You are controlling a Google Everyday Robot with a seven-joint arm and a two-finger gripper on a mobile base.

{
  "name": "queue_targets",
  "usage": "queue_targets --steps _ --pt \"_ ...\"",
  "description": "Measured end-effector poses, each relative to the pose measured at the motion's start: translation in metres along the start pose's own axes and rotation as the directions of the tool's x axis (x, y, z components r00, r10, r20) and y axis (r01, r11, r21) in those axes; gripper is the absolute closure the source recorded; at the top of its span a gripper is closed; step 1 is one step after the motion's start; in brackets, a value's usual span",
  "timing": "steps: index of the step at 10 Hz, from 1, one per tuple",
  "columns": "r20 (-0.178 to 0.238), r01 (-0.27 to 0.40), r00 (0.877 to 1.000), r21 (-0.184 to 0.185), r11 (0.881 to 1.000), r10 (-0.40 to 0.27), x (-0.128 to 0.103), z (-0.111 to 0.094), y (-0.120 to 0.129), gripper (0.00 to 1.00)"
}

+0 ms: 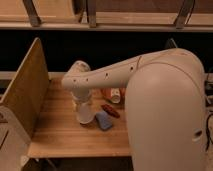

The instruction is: Place the ceramic cup over the eraser

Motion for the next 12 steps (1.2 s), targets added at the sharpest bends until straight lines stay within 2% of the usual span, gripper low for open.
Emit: queue_targets --steps 11,12 --pt "-0.002 -0.001 1.000 0.002 1.000 0.001 0.0004 0.0011 -0.0008 1.00" --pt "-0.018 0.012 1.000 0.011 1.000 -0.012 0.0033 0.0042 0.0008 1.00"
